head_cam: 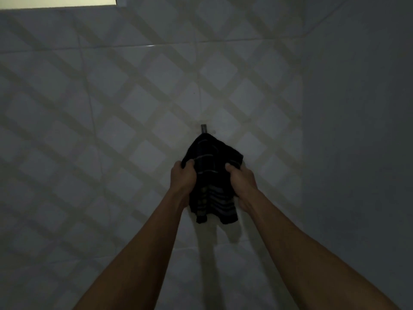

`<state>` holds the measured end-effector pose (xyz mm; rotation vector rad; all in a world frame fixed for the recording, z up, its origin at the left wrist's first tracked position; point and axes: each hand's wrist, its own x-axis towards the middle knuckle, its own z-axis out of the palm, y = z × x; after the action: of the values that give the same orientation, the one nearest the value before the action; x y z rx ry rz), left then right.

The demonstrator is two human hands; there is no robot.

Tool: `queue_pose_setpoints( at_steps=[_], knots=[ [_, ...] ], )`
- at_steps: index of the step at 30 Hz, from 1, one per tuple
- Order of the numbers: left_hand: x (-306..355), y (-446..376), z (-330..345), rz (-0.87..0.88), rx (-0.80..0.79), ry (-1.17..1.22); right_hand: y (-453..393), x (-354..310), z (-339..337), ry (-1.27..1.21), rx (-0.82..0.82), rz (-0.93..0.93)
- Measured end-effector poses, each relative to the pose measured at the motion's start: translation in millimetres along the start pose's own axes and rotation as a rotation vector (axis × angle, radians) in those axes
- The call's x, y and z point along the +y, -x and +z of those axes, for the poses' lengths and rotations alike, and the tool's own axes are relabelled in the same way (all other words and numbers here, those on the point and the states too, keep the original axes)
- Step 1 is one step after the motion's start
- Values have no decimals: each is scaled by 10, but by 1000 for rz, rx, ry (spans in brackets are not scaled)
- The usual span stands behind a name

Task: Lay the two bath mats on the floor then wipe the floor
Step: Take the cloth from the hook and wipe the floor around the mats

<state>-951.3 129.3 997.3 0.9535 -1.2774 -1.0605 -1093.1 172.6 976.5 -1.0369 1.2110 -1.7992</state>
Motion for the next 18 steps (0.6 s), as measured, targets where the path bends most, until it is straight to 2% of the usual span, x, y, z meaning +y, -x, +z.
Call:
queue_pose_setpoints(
  at_steps=[6,10,15,18],
  knots=[
    [211,23,-247,111,62,-2,78,-409,-200,172,103,-171],
    [245,68,-365,20,54,26,198,-484,-236,130,112,-212],
    [60,308,-539,-121,39,137,396,-302,-189,132,144,-43],
    [-101,505,-727,-205,-3,197,607,-175,-188,83,69,120]
  ],
)
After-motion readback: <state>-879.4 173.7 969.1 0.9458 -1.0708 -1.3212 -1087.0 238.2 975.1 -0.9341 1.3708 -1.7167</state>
